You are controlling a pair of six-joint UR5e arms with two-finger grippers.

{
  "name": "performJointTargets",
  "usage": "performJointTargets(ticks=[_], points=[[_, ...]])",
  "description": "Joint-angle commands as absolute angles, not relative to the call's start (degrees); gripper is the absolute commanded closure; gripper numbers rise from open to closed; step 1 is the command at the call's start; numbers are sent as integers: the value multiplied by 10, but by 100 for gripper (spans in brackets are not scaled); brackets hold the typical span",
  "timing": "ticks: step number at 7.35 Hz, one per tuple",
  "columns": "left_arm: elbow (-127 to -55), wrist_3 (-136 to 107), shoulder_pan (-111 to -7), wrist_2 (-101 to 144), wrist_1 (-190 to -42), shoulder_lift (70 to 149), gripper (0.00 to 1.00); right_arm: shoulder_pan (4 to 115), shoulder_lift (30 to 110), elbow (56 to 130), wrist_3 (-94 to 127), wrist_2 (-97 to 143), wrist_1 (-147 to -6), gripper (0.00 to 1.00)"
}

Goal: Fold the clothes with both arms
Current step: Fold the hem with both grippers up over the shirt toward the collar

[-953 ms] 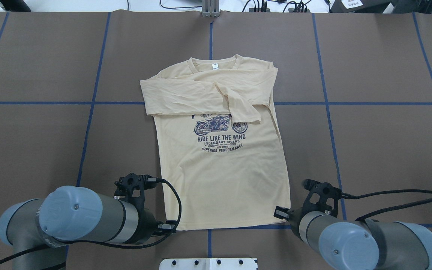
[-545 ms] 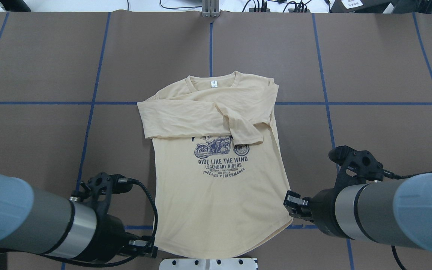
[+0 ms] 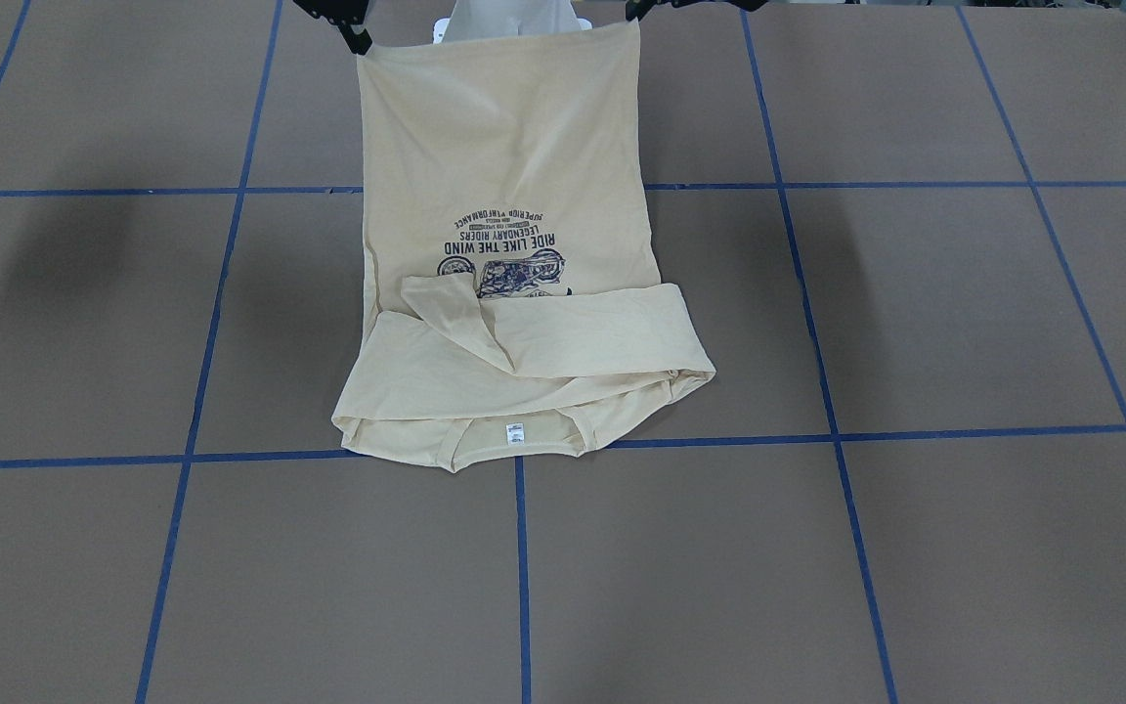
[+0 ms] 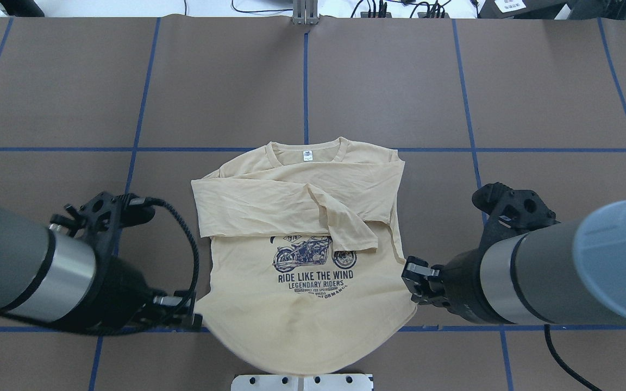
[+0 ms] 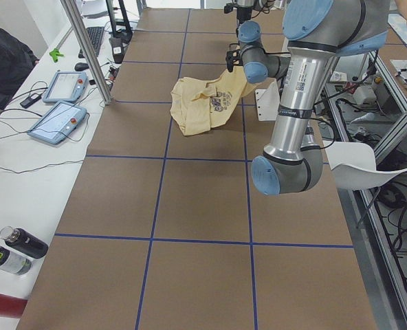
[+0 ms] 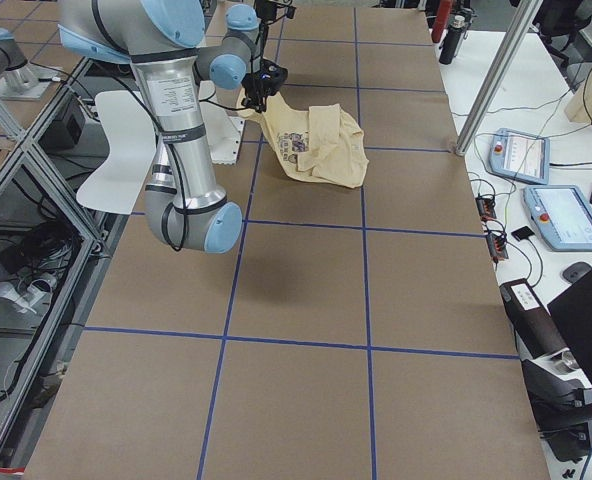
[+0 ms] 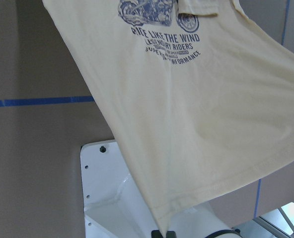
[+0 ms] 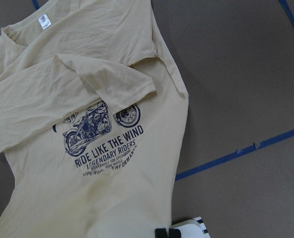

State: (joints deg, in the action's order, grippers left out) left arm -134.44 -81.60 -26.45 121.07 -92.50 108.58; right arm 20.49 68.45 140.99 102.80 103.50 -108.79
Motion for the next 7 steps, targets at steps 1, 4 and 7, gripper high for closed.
performJointTargets(ticks=[1,4,7], points=[[-1212,-750,-310,1132,-925,1142,100,227,672,1317,1003,973,-1043,100],[-1197,-700,-401,1129,-925,1146,100,307,665,1282,947,974,-986,100],[-1103,-700,-411,1100,-941,1192,100,350,621,1145,931,975,-891,100]])
